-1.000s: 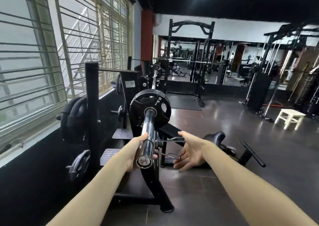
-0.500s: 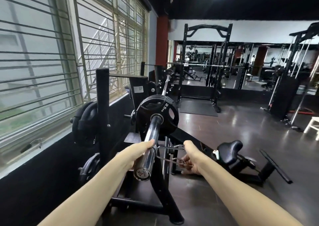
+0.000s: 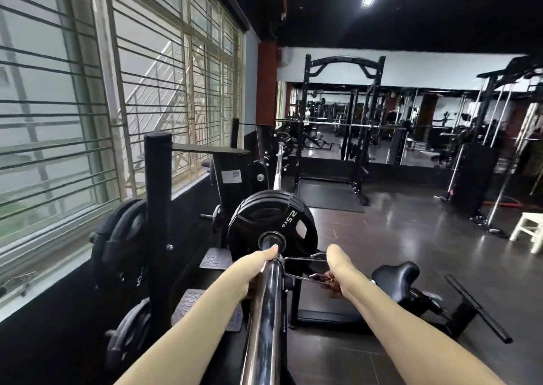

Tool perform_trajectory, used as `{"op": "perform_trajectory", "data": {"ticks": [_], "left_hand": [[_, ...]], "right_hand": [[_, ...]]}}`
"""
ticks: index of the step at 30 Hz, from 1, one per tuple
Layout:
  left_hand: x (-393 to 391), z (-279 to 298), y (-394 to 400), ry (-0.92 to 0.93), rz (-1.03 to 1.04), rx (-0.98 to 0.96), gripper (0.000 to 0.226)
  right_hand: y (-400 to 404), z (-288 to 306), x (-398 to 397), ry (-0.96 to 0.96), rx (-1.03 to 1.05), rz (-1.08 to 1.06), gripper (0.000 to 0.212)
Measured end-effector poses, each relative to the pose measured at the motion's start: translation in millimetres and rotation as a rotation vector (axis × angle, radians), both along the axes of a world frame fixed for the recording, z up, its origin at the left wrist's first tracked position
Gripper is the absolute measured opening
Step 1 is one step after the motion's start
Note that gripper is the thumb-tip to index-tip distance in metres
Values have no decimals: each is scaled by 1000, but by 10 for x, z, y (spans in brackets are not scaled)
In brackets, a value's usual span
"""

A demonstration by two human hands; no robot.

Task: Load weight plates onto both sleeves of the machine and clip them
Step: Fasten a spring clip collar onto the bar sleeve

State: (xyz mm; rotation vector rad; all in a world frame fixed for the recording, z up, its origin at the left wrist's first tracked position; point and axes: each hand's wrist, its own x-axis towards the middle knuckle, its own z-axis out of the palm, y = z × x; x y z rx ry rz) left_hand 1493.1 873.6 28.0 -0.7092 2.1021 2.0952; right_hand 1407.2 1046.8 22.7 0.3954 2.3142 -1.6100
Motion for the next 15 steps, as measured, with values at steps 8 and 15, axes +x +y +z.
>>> {"op": "perform_trajectory", "data": {"ticks": [8, 15], "left_hand": [[-640, -45, -152, 25, 21, 89, 34], [-691, -104, -212, 20, 22, 109, 52]], "right_hand": [[-198, 104, -498, 12, -25, -34, 35], [-196, 134, -543, 4, -17, -22, 36]]}}
